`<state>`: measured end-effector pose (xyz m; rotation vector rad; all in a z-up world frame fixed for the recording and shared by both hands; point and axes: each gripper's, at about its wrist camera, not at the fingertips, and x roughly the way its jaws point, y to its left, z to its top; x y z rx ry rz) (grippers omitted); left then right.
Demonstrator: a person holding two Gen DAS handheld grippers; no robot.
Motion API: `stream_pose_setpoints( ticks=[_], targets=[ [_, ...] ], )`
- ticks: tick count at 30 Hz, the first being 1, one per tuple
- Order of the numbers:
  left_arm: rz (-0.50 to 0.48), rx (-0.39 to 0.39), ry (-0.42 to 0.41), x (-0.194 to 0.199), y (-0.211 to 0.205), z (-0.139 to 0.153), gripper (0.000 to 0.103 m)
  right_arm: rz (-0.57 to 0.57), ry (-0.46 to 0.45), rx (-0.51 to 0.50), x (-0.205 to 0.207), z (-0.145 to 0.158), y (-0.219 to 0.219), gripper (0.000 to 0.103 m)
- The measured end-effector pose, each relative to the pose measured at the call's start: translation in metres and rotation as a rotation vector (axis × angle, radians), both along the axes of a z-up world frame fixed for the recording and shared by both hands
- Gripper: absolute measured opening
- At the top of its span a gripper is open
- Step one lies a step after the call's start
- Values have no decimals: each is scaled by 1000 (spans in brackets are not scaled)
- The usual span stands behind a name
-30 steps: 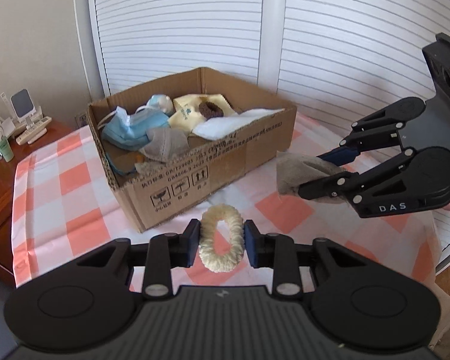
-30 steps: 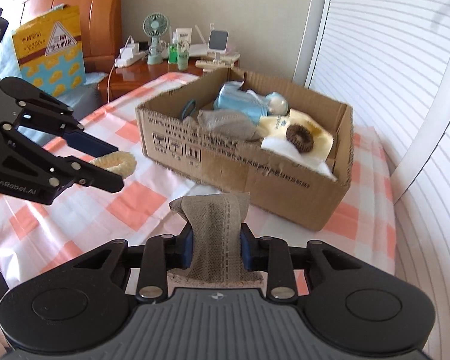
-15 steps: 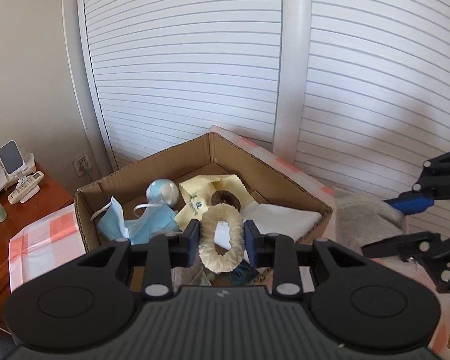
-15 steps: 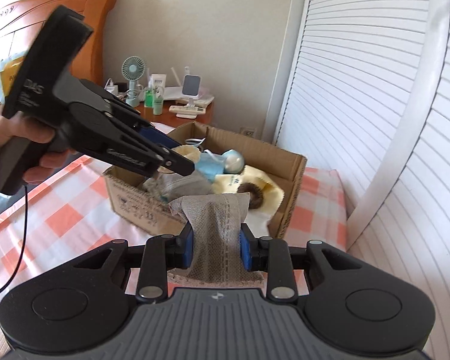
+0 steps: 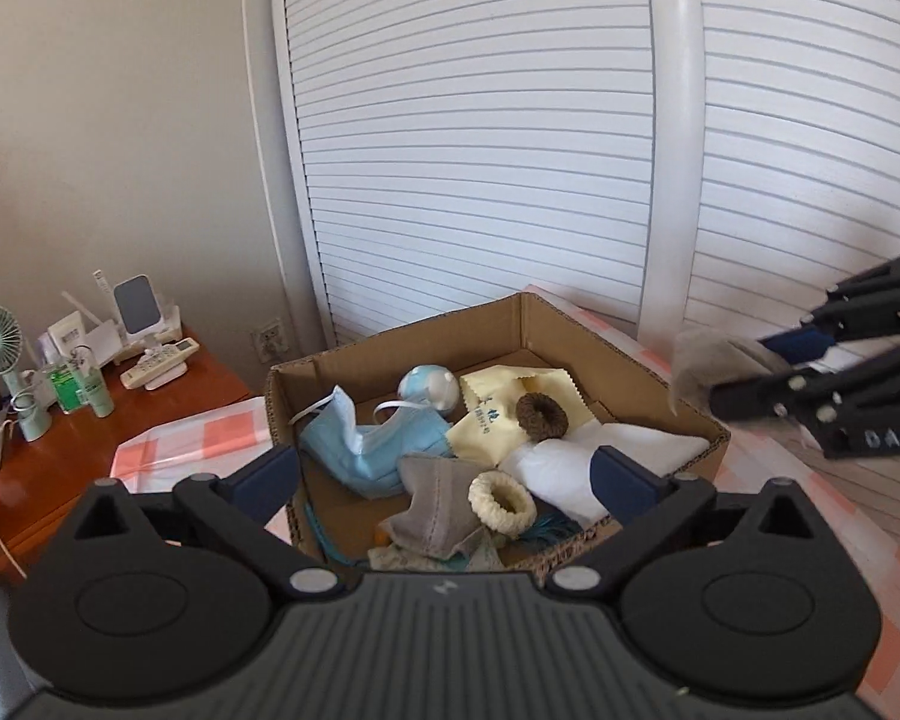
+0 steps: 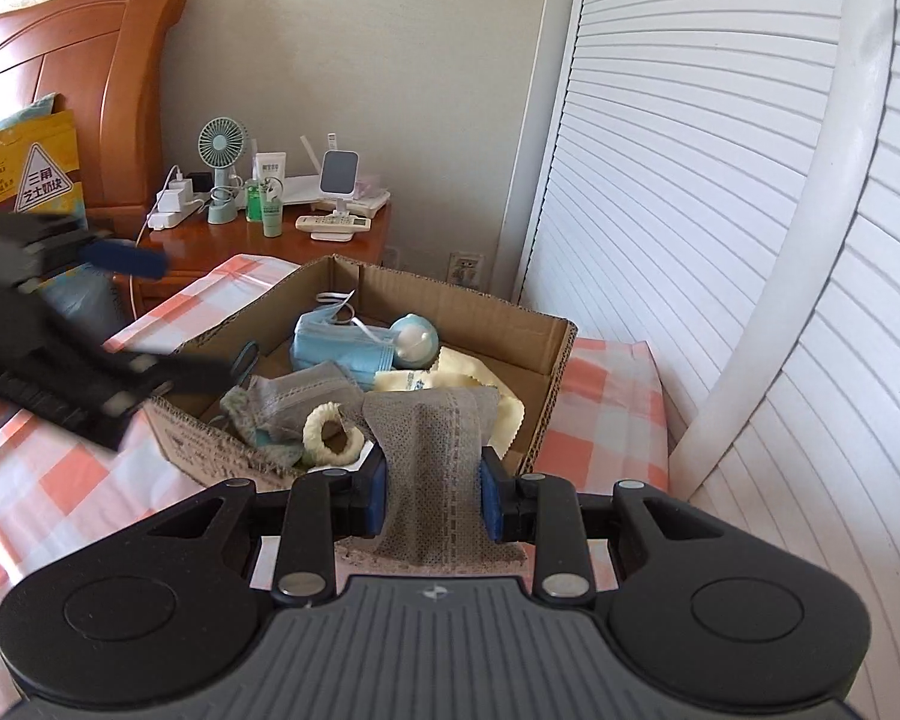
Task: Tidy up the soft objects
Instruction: 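Drop the cream ring into the box with the left gripper while the right drops the sachet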
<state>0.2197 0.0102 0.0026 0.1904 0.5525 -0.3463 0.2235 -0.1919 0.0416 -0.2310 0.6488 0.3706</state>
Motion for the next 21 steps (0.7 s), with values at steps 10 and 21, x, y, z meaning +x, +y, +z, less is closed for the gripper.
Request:
stream_pose_setpoints(
  ticks=[10, 21],
  targets=[
    [135, 66, -24, -60, 9, -13, 102, -43, 43, 7, 68, -2, 34, 34],
    [210, 44, -36, -84, 24, -20, 102, -142, 99, 2, 153, -19, 48, 35]
  ],
)
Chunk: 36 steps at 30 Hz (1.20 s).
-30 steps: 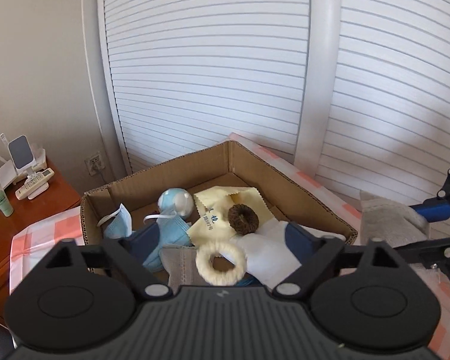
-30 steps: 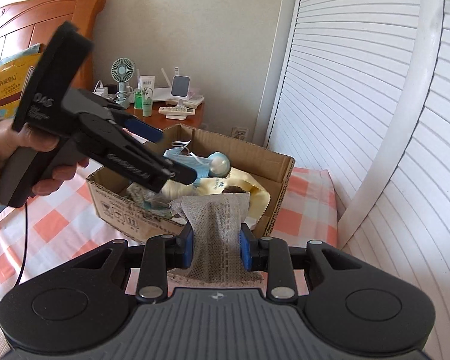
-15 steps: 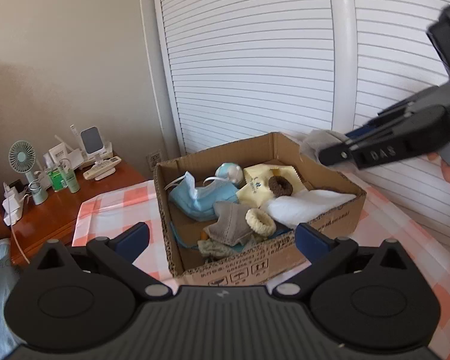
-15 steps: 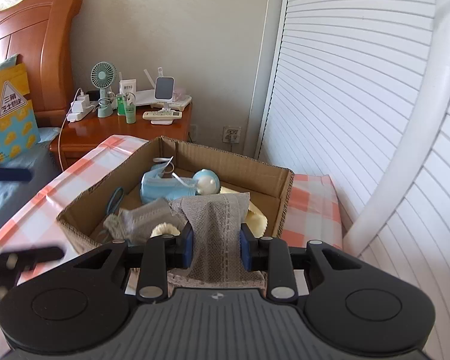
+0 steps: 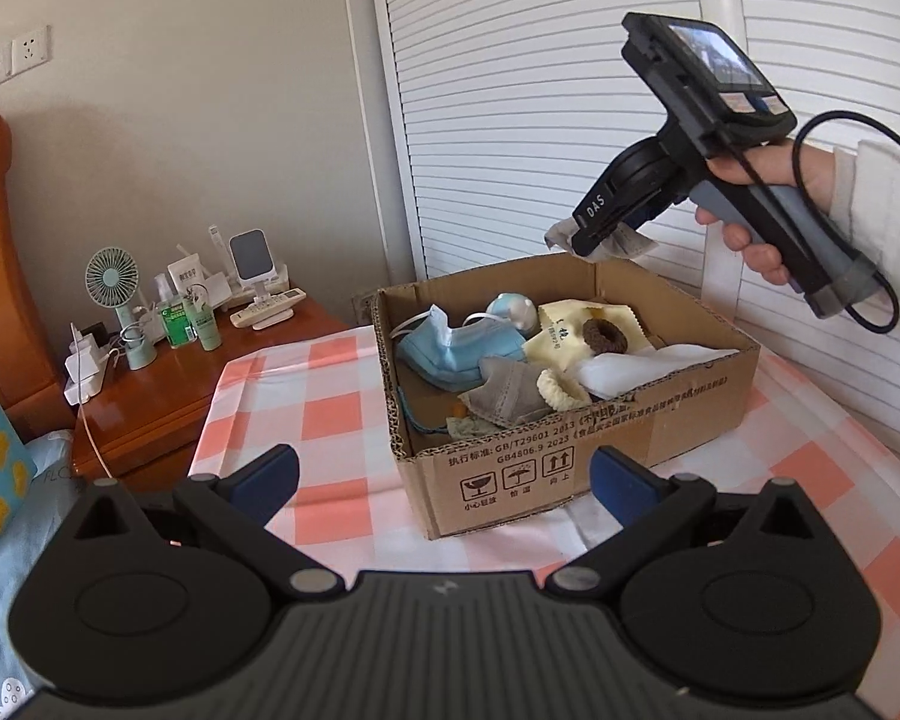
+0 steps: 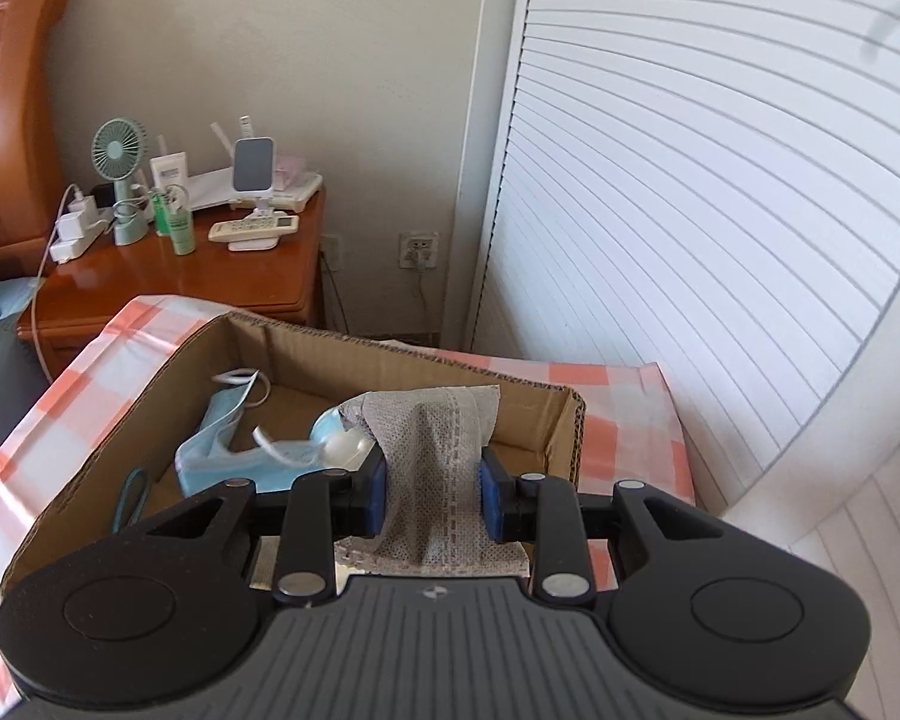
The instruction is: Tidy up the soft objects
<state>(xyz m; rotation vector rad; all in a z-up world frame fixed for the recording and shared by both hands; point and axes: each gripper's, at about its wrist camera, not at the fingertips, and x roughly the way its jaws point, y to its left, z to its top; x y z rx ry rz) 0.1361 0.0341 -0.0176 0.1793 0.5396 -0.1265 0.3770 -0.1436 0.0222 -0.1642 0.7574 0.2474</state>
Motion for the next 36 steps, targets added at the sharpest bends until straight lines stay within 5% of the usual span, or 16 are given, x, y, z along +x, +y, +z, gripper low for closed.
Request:
stream_pose_setpoints(
  ticks=[3, 5, 8, 17, 28, 36],
  targets=[
    [12, 3, 2, 1, 1, 0, 102, -45, 11, 15, 14, -4, -2, 60],
    [14, 1, 4, 2, 2, 1, 102, -59, -4, 23, 15, -4, -4, 92],
    [13, 0, 3, 1, 1, 1, 102, -59, -28, 52, 7, 1, -9, 102],
    [45, -29, 47, -1, -2, 6, 102, -82, 31, 71, -37, 20, -18, 103],
    [143, -9, 115, -6, 0, 21, 102, -182, 83, -3, -161, 20, -20, 103],
    [151, -21, 102, -16, -5, 41, 102, -236, 79, 60, -228, 20, -24, 103]
  ],
)
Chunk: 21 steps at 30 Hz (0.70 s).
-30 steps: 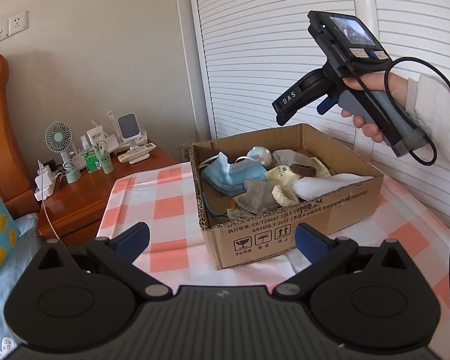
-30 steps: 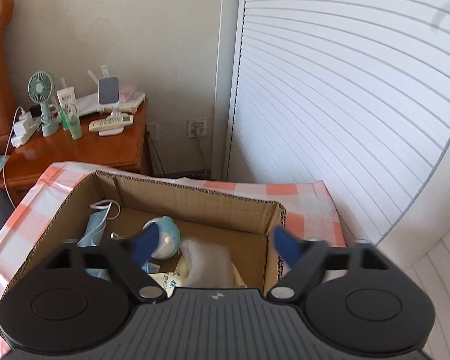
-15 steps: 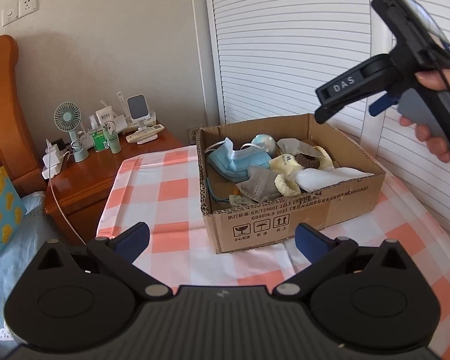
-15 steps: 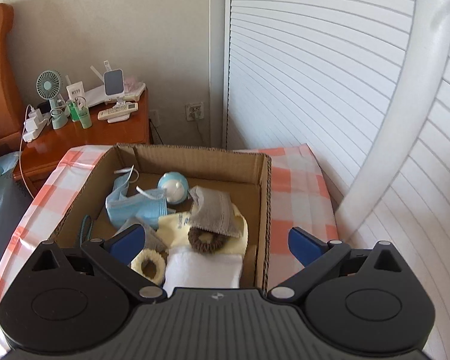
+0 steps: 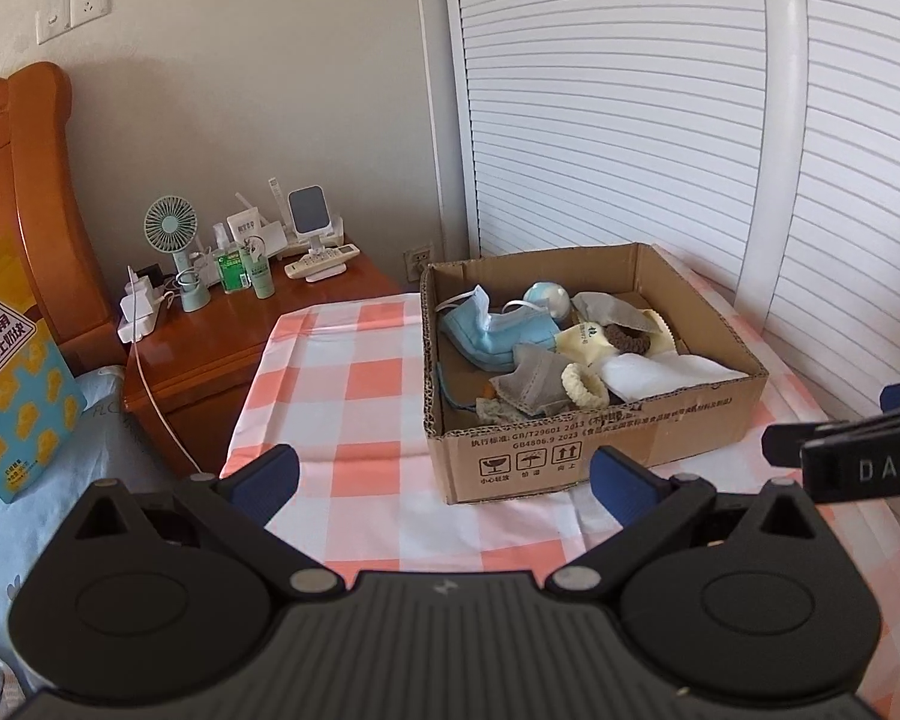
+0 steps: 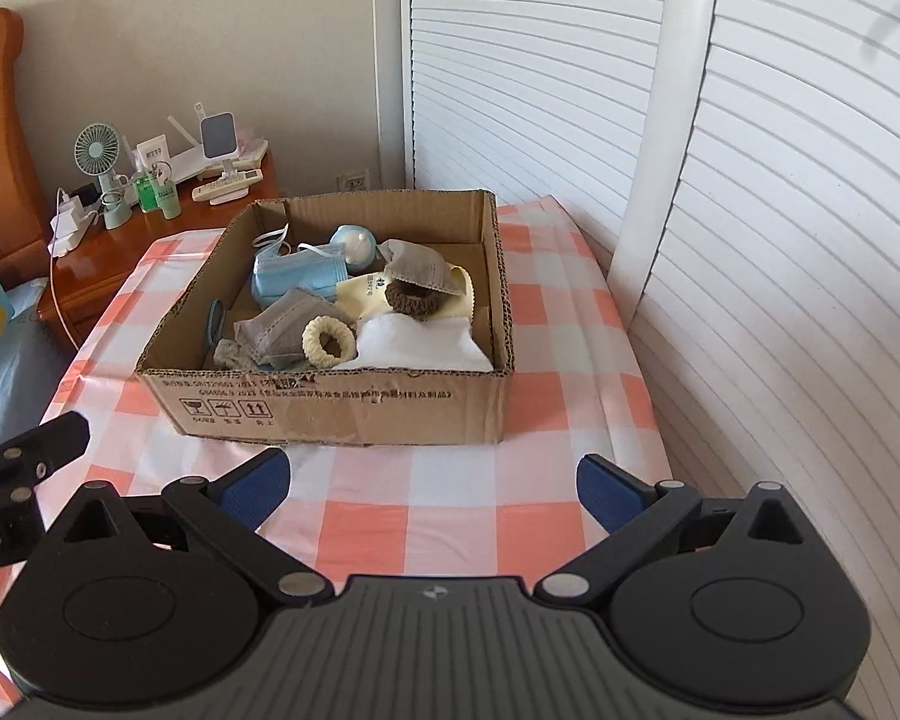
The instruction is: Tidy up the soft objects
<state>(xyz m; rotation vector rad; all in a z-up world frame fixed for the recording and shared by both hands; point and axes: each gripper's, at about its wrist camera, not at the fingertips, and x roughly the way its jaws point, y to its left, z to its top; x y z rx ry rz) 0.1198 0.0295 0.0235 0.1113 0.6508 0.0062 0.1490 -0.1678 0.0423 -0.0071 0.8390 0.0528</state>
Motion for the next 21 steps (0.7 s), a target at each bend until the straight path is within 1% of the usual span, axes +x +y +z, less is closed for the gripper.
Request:
stream_pose_setpoints(
  ticks=[3, 6, 11, 21],
  targets=[
    [-1, 0, 0, -4, -4, 3, 102, -22, -14, 21, -12, 1, -1, 103],
    [-3, -2, 8, -5, -6, 2, 102, -17, -20, 25, -18, 3, 1, 103],
    [0, -16, 20, -6, -7, 2, 102, -8, -29, 10, -20, 4, 5, 103],
    [5, -15, 20, -7, -7, 3, 102, -5, -41, 11, -22, 7, 4, 103]
  ],
)
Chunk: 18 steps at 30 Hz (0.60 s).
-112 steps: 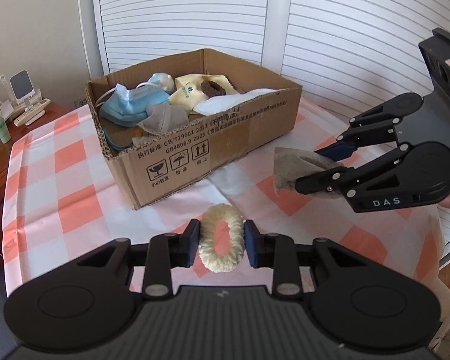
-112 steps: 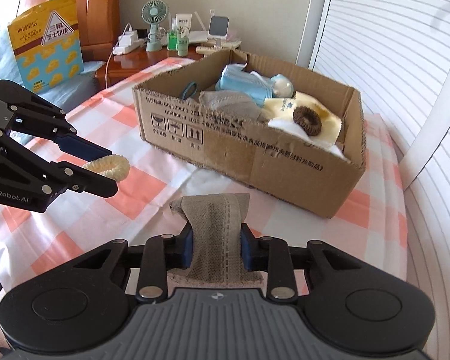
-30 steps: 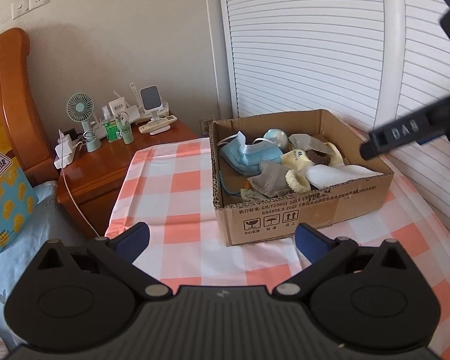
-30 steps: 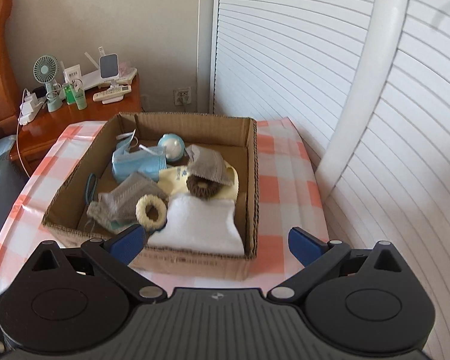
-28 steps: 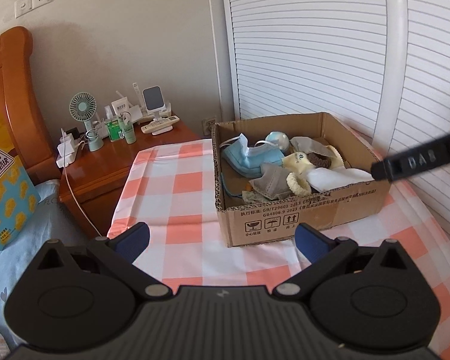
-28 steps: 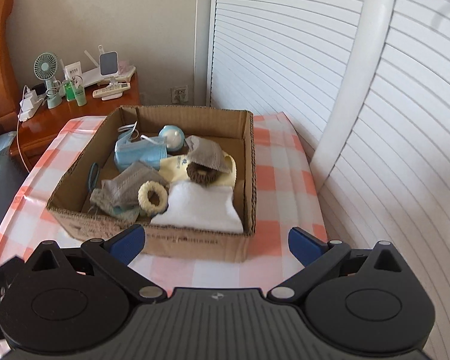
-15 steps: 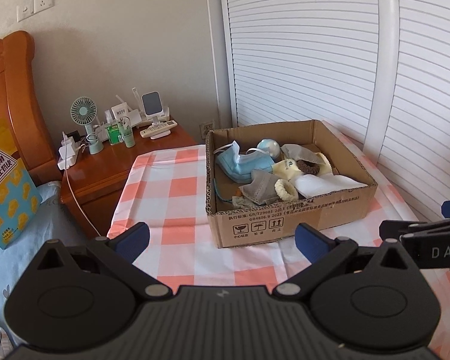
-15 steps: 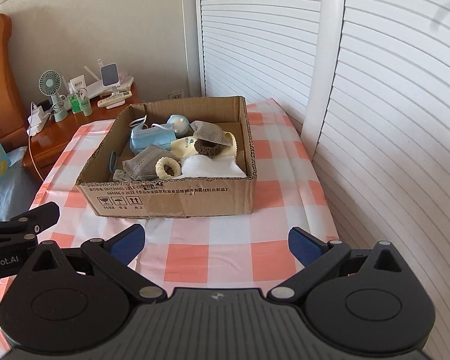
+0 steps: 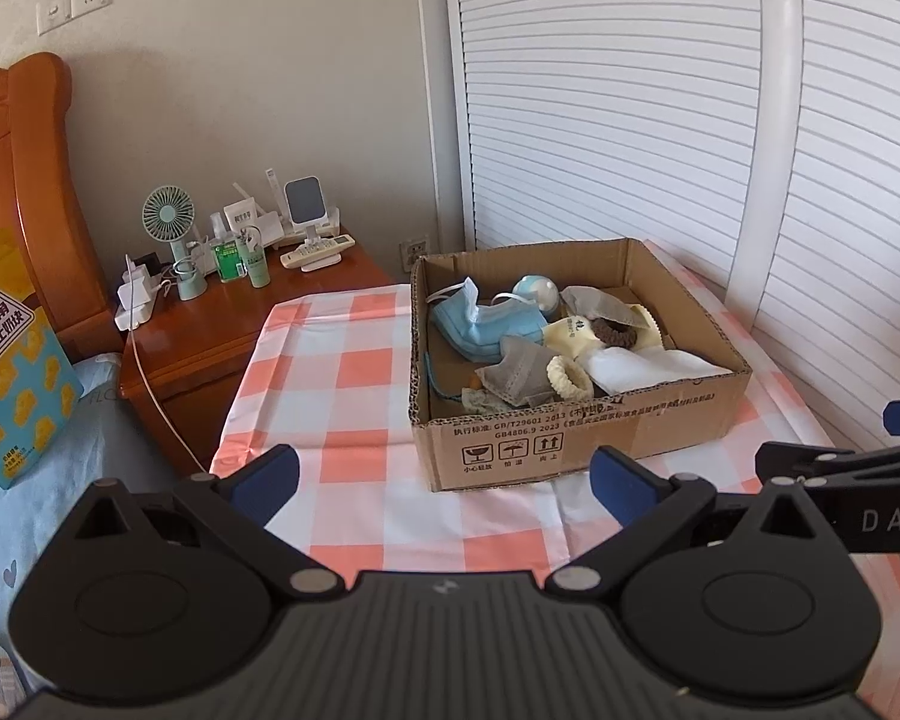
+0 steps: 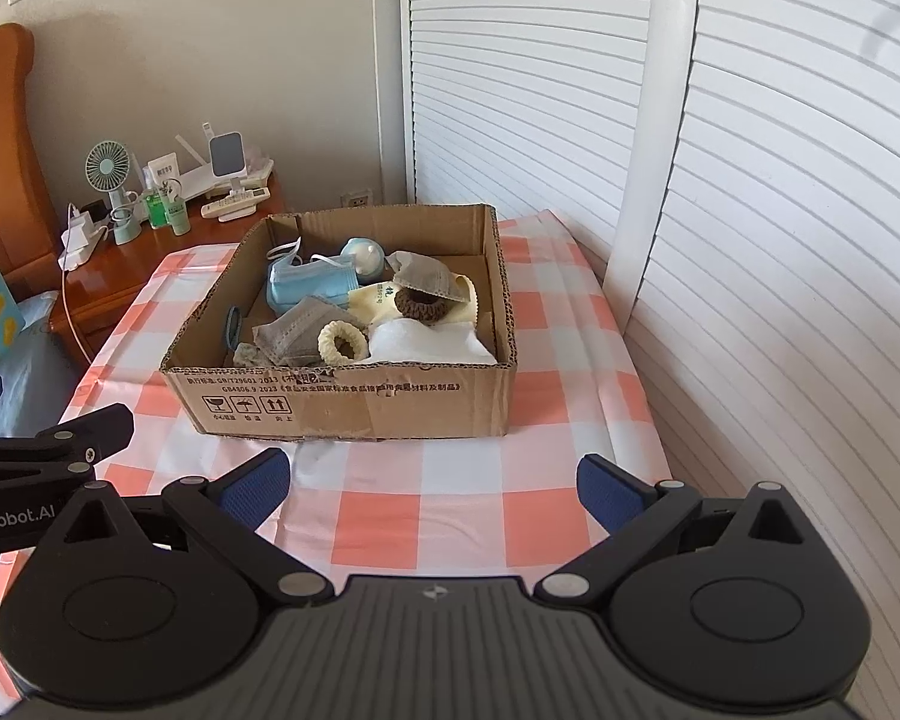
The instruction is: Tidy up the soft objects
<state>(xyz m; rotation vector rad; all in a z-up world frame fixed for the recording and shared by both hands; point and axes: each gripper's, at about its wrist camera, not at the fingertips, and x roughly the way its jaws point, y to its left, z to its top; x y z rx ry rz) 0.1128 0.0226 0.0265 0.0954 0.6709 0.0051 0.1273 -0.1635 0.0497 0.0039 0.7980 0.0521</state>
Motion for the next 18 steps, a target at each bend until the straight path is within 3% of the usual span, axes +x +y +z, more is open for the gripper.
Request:
stream_pose_setpoints(
  ticks=[18],
  targets=[
    [-1, -4, 1, 0, 0, 2, 102, -8, -15, 1, -1, 4, 0, 103]
  ],
)
